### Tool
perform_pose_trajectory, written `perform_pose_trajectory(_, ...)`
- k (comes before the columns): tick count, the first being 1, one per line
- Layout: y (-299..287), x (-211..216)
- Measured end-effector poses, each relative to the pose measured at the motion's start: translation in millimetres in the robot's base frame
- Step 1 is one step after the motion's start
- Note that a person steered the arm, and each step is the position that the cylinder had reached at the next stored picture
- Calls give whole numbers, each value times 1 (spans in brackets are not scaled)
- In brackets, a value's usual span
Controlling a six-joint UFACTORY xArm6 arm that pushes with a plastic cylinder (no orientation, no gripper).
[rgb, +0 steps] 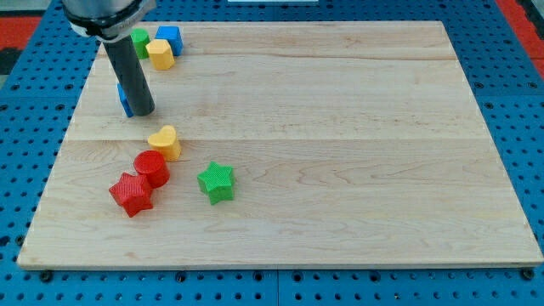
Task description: Push the blue triangle towards the bottom of the green circle
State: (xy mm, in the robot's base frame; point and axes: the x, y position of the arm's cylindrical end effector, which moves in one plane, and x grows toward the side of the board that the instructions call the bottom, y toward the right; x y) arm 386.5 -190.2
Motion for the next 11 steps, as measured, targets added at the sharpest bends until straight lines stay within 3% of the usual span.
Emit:
perform_pose_trajectory(4,0,10)
perform_pose_trajectory(6,-28,-24)
perform_pose_trajectory(8,-40,-12)
perform_pose_trajectory(9,-54,-59)
perform_pose_trajectory(10,-13,-77)
perform_pose_trajectory(11,12,-30)
